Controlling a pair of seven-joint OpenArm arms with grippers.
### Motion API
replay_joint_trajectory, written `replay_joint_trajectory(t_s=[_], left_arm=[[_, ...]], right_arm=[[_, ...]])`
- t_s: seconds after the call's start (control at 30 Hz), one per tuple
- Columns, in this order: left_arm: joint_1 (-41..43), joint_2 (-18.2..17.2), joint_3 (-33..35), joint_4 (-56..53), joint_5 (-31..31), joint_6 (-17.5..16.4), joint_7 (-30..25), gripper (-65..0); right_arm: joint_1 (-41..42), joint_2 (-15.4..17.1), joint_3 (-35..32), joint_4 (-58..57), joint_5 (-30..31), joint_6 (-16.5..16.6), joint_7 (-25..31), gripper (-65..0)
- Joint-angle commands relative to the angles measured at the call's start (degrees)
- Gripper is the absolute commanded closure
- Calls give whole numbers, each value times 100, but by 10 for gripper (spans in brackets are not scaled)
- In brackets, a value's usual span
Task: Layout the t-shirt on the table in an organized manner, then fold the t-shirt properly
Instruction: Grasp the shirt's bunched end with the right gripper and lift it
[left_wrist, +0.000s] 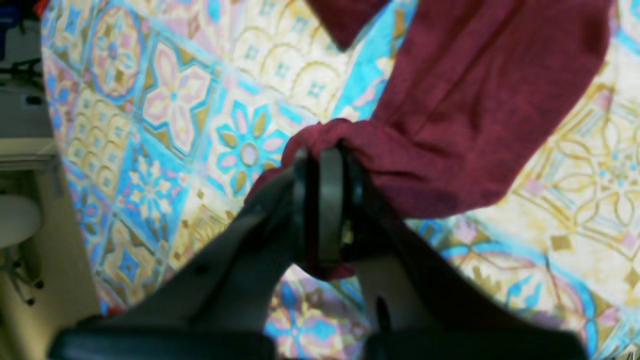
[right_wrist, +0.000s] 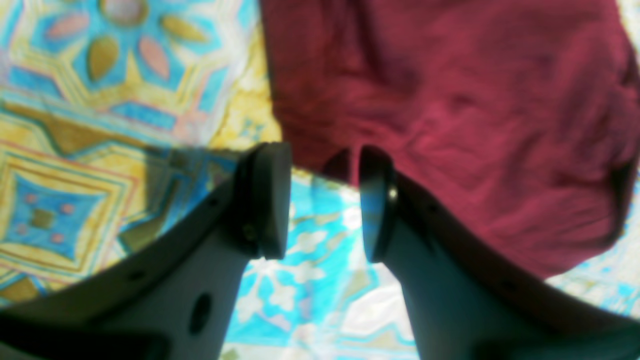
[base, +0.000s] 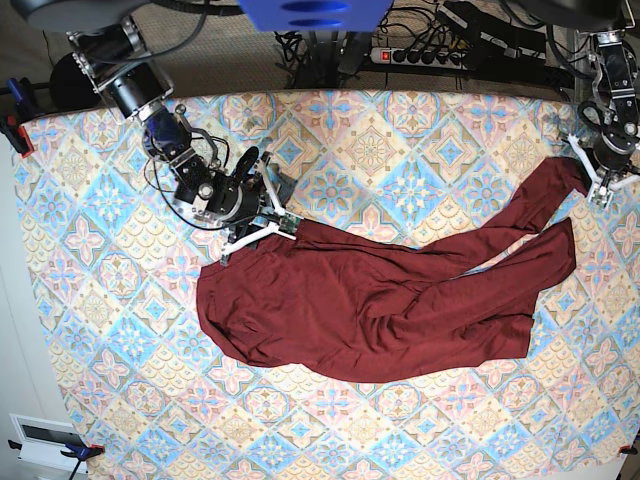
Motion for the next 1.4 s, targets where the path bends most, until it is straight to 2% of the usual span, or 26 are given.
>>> replay_joint_trajectory(t_s=[0.0,0.27,0.47,1.13,1.23,1.37], left_arm=[[-29,-109,-48,76,-17,61,-63,0],[-11,-109,-48,76,-17,61,-63,0],[-11,-30,-48,76,-17,61,-63,0],[-3,-22,-48,76,-17,61,-54,0],[-11,-22,-48,76,-17,61,-54,0],[-11,-22,-48,76,-17,61,-54,0]], right_arm=[[130,48,11,75,9,-34,94,-219],[130,39,-24,58,0,-34,112,-219],[139,-304,-24,58,0,-34,112,-219],[411,-348,-147,-443,-18,-34,129,-219],[525,-533,-367,-531,-18,-34,217,-219],[622,-559,-630,-707,-18,-34,226,-218]])
